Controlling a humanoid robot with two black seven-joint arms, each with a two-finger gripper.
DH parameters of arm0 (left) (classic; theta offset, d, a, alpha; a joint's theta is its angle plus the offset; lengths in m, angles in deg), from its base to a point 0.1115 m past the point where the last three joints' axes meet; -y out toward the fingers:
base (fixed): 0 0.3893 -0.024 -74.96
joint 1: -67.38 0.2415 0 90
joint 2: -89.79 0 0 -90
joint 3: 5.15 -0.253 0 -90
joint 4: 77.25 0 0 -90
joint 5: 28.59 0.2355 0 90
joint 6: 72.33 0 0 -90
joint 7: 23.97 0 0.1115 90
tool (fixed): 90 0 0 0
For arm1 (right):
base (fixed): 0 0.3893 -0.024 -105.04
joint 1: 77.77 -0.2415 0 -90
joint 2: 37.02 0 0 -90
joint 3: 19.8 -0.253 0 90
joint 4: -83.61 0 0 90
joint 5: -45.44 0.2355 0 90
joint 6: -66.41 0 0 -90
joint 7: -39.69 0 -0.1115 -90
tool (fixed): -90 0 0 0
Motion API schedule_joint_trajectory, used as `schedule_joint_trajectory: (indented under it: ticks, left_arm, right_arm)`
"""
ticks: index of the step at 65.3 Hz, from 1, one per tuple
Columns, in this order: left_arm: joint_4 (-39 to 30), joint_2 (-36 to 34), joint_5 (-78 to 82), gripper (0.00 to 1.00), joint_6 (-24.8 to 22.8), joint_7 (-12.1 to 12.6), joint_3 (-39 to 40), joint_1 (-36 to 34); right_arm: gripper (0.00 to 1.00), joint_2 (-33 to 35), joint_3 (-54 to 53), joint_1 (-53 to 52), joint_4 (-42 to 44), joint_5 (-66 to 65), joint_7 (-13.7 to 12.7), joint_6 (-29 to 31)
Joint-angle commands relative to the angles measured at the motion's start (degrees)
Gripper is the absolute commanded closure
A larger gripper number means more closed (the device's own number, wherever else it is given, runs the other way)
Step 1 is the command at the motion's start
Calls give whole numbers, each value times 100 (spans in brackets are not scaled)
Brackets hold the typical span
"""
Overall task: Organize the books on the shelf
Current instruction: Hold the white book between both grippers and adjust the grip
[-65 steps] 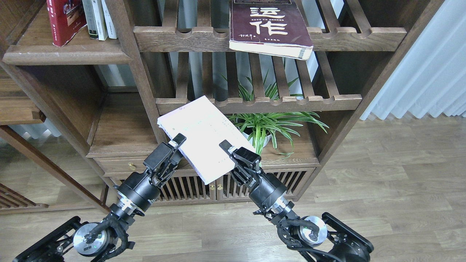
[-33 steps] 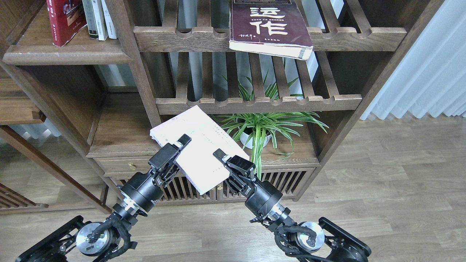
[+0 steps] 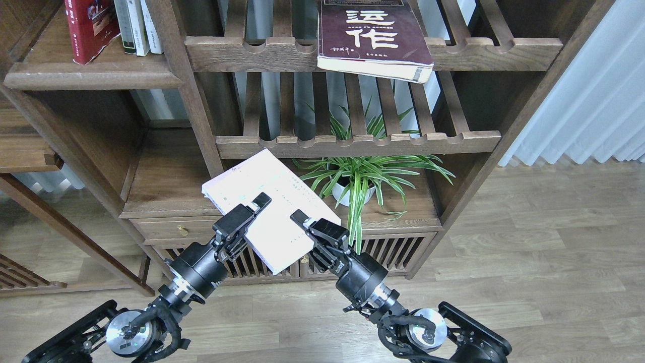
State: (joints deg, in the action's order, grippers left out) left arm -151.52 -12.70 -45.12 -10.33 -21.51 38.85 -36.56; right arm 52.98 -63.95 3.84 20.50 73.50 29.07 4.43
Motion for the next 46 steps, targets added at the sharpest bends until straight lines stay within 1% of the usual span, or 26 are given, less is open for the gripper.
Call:
schedule_joint_trajectory:
  ticks: [1,5,15,20,22,24,29,46]
  left_arm:
    - [9,10,0,52,0,-9,-15,-21]
    - [9,1,0,54,0,-9,-15,-30]
    - [9,1,0,67,0,-9,-15,-21]
    - [9,1,0,79,0,-9,-33,-21]
    - [9,10,0,88,0,-17,-50,-21]
    - [9,10,9,91,0,-18,-59,-21]
    - [9,10,9,94,0,-18,-77,-30]
    - [9,1,18,95,0,-9,-129,-74]
  right_arm:
    - [96,0,30,5,1,-3,-1,-2]
    - [96,0,30,5,1,-3,-1,-2]
    - [96,0,30,5,1,-3,-1,-2]
    - [96,0,30,-13,1,-11,-1,-2]
    - [96,0,30,-13,1,-3,-1,-2]
    - [96,0,30,-13,1,-3,-1,-2]
    - [96,0,30,-22,1,-3,-1,-2]
    - [95,0,30,-13,9,-12,-1,-2]
